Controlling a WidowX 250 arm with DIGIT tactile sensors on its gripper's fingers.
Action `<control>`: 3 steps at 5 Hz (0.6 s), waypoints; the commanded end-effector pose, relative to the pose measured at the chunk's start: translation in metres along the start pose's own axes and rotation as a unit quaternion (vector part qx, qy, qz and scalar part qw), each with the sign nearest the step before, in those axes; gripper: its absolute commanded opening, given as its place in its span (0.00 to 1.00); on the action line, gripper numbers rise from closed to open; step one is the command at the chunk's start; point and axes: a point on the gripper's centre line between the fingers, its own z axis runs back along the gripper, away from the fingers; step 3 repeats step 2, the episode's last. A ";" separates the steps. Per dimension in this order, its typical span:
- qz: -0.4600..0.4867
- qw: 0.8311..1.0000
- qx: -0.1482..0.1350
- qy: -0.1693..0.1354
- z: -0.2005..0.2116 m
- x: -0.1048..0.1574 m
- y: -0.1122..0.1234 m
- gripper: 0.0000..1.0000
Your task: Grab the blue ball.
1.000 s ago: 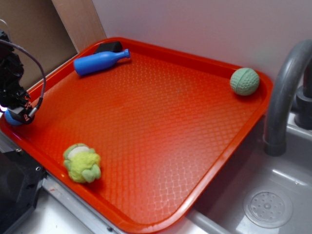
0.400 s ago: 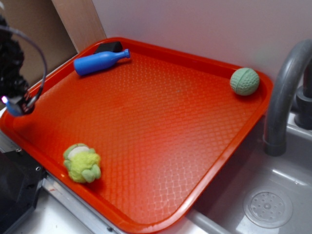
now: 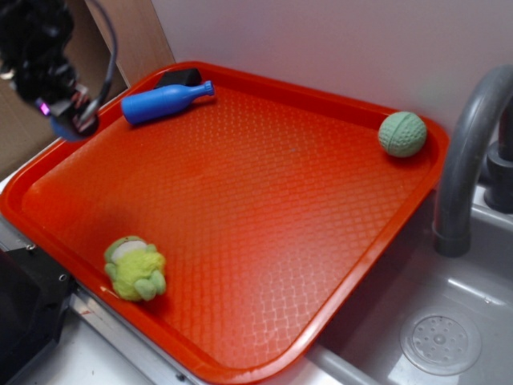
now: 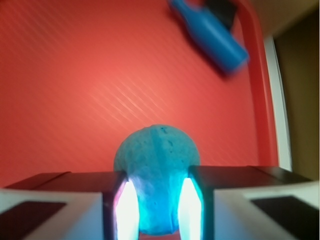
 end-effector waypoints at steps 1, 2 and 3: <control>0.004 0.996 -0.078 -0.047 0.060 0.041 -0.037 0.00; 0.010 0.995 -0.088 -0.042 0.071 0.045 -0.031 0.00; 0.010 0.995 -0.088 -0.042 0.071 0.045 -0.031 0.00</control>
